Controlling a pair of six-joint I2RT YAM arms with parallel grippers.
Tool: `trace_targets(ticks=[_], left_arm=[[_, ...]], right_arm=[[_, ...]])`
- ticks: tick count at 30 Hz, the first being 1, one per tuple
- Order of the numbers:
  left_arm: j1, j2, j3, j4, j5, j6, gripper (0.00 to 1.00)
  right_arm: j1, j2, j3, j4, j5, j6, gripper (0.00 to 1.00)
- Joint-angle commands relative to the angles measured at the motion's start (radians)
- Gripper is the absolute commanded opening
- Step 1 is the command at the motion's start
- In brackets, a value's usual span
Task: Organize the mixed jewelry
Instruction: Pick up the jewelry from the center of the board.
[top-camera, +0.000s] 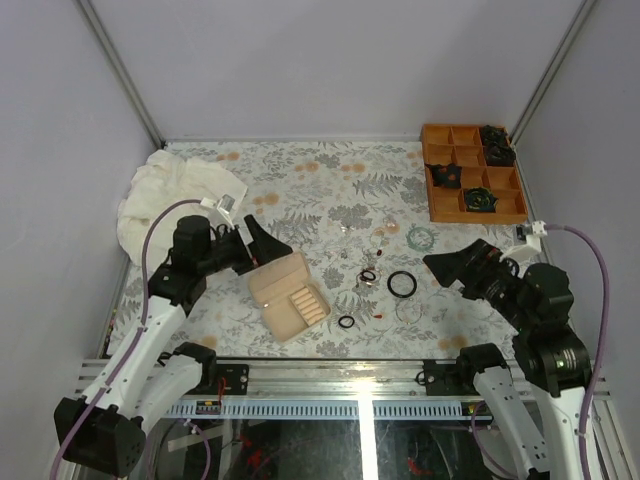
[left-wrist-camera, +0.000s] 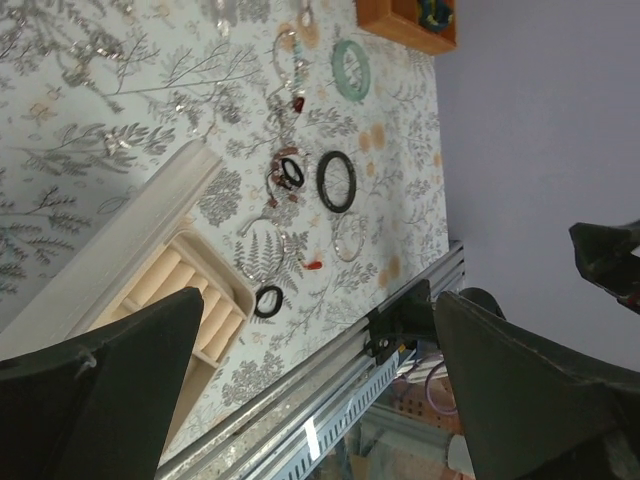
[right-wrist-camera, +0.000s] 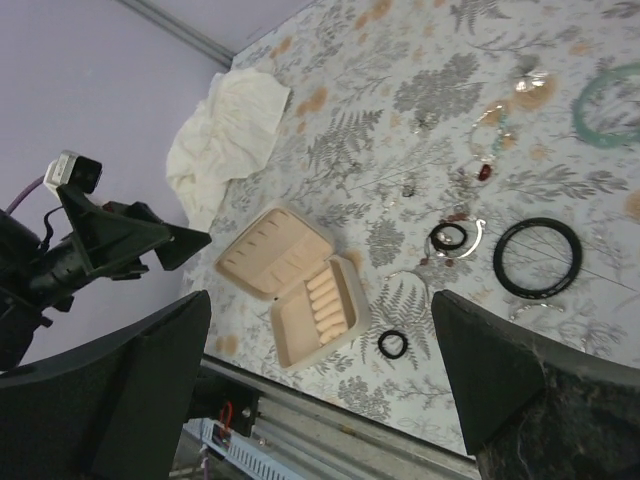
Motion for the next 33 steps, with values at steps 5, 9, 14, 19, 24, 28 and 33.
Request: trace_targets(ticks=[5,9,14,19,24,28,33], left_arm=[[0.004,-0.047,0.123,0.142,0.039,-0.039,1.00],[0.004,-0.115,0.142,0.095,-0.017,-0.039,1.00],[0.006,-0.178,0.147,0.021,-0.079,-0.022,1.00],[0.006,-0.153,0.153,-0.059,-0.158,-0.023,1.00],[0.006,-0.116,0.110,-0.078,-0.233,-0.007,1.00],[0.006,-0.068,0.053,0.002,-0.248,-0.020,1.00],[0.006,0.028,0.056,0.065,-0.263,-0.002,1.00]], right_arm=[[0.005,0.289,0.135,0.071,-0.211,-0.118,0.99],[0.005,0.291,0.090,0.105,-0.174,-0.105,0.99],[0.004,0.341,0.019,0.111,-0.173,-0.140,1.00],[0.005,0.400,-0.048,0.144,-0.149,-0.185,0.99],[0.006,0.478,-0.098,0.192,-0.132,-0.231,0.94],[0.019,0.539,-0.096,0.216,-0.066,-0.273,0.93],[0.050,0.627,-0.076,0.257,0.006,-0.303,0.91]])
